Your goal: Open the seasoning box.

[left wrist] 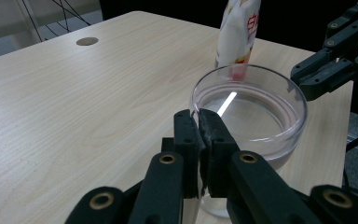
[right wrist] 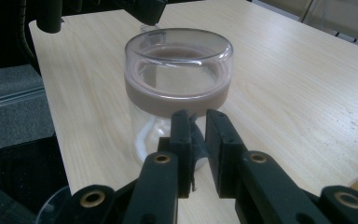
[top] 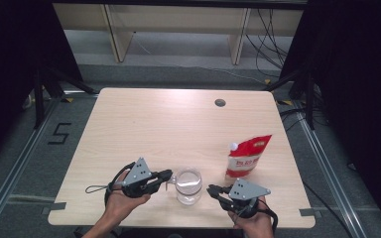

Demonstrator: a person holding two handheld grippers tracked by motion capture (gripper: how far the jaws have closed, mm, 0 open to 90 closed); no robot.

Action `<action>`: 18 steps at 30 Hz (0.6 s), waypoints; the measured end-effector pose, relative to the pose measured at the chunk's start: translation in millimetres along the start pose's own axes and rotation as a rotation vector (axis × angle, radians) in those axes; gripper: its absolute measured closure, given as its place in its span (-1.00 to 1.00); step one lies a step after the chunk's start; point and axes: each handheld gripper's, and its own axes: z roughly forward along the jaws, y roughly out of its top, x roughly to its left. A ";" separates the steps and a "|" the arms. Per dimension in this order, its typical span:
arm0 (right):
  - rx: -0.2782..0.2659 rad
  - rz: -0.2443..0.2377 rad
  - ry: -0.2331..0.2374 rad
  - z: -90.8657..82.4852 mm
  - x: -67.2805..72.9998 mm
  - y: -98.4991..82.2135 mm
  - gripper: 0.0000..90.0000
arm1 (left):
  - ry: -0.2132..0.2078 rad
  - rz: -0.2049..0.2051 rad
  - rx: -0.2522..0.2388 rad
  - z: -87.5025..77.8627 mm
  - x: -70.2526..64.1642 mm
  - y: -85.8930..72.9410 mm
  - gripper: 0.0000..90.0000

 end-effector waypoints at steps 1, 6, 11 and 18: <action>0.005 -0.003 -0.001 0.0 -0.1 0.3 0.83 | -0.002 0.000 0.000 -0.1 0.3 0.0 0.90; 0.010 -0.001 -0.003 1.9 -0.6 0.3 0.88 | -0.008 0.000 0.000 0.0 0.9 -1.0 0.92; 0.004 0.005 0.000 3.0 -0.7 1.8 0.88 | 0.001 -0.020 0.004 -0.2 0.6 -2.9 0.92; -0.016 -0.004 0.011 8.1 1.4 9.5 0.90 | -0.002 -0.019 0.003 -0.2 0.9 -3.0 0.92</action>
